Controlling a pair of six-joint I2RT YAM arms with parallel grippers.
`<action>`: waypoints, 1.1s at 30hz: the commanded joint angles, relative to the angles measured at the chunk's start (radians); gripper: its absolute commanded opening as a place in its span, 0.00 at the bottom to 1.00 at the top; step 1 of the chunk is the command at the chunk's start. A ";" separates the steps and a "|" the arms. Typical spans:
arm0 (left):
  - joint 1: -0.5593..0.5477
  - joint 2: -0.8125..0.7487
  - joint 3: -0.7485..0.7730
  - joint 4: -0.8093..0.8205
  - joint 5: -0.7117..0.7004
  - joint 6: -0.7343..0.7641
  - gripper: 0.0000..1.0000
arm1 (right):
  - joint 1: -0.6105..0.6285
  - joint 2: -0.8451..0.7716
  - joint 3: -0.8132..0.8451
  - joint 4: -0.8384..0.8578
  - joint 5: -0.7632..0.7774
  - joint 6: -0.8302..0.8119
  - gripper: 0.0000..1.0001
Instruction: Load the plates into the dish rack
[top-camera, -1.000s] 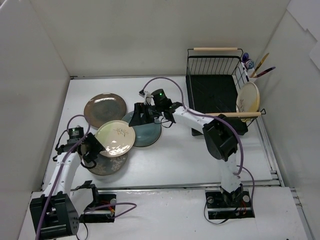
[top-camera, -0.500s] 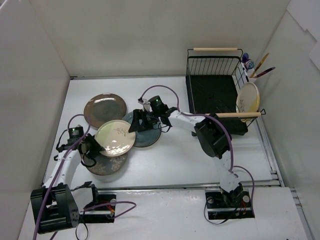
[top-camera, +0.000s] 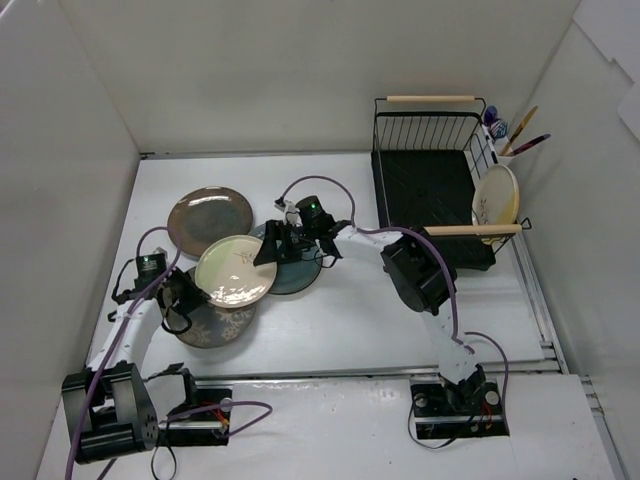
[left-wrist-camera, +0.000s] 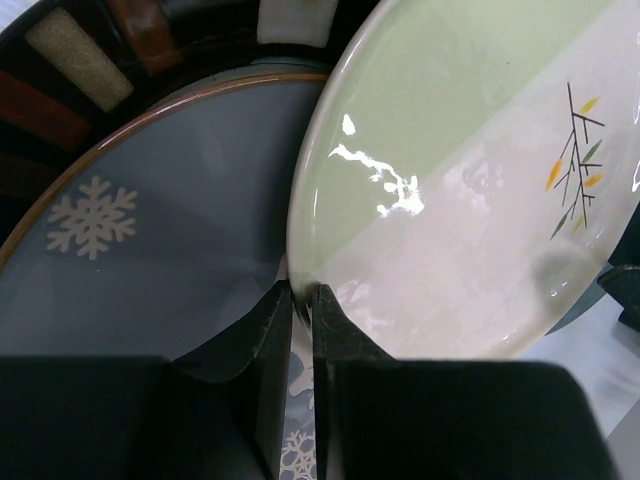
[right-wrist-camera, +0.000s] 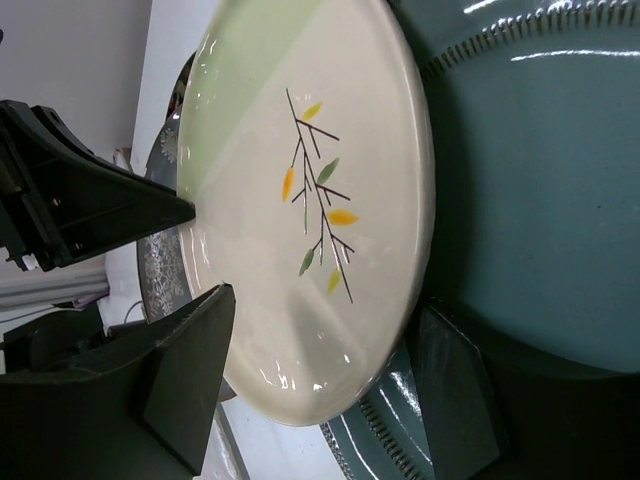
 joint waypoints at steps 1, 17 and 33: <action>-0.002 0.010 -0.007 0.042 0.038 0.025 0.04 | 0.008 0.013 0.005 0.119 -0.041 0.038 0.64; -0.002 0.004 0.007 0.060 0.078 0.045 0.00 | 0.017 -0.053 -0.021 0.223 -0.141 0.023 0.20; -0.025 -0.059 0.026 0.083 0.088 0.078 0.00 | 0.041 -0.081 0.021 0.243 -0.256 0.013 0.36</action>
